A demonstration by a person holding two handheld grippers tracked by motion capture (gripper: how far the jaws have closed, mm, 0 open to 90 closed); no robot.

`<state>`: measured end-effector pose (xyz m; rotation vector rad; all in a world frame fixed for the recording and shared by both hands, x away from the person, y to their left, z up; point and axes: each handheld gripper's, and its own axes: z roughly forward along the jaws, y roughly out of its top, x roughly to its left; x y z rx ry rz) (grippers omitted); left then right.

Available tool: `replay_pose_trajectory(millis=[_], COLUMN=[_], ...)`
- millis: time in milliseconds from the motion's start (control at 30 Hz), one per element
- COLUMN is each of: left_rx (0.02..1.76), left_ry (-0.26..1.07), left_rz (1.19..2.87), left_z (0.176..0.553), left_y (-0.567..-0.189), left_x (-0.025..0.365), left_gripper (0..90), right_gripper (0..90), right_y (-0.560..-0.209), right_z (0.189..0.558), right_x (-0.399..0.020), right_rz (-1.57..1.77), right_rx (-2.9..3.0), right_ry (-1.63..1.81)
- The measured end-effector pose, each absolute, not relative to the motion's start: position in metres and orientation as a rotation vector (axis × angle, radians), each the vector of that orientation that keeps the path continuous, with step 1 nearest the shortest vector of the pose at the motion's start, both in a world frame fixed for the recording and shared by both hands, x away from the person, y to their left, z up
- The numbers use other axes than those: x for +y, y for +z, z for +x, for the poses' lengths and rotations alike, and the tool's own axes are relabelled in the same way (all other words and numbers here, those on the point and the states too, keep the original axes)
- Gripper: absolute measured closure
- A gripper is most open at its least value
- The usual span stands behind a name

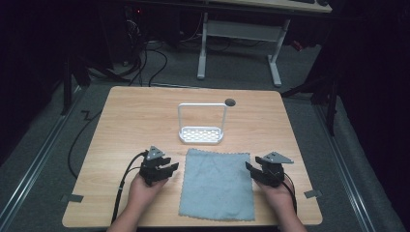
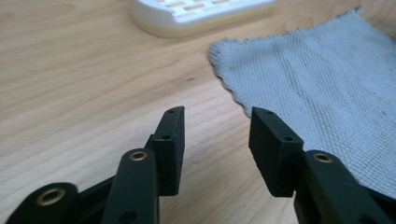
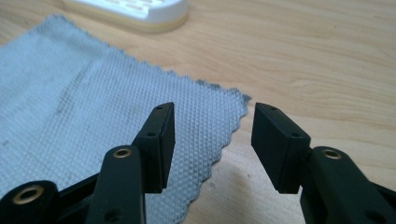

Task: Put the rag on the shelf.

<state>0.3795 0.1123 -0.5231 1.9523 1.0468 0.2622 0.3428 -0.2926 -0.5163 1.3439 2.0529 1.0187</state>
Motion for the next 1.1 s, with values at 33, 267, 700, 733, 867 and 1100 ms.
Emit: replay_pose_trajectory(millis=[33, 267, 700, 733, 867, 1100], left_rx=[1.056, 1.042, 0.995, 0.991, 0.933, 0.856], left_ry=[0.247, 0.229, 0.211, 0.199, 0.163, 0.145], left_rz=[1.932, 1.937, 1.960, 1.960, 2.013, 2.091], left_z=[0.380, 0.383, 0.380, 0.380, 0.379, 0.372], left_y=[-0.523, -0.523, -0.524, -0.524, -0.523, -0.529], left_x=[0.115, 0.111, 0.097, 0.095, 0.080, 0.055], left_gripper=[56.6, 55.0, 55.0, 55.6, 71.9, 85.3], right_gripper=[49.9, 49.8, 52.2, 54.4, 82.3, 90.0], right_y=[-0.515, -0.514, -0.514, -0.514, -0.515, -0.523], right_z=[0.342, 0.342, 0.342, 0.342, 0.341, 0.343], right_x=[-0.292, -0.291, -0.291, -0.291, -0.289, -0.280], right_rz=[1.342, 1.342, 1.348, 1.350, 1.345, 1.329], right_rx=[2.043, 2.039, 2.053, 2.056, 2.115, 2.201], right_ry=[1.026, 1.029, 1.042, 1.044, 1.036, 0.975])
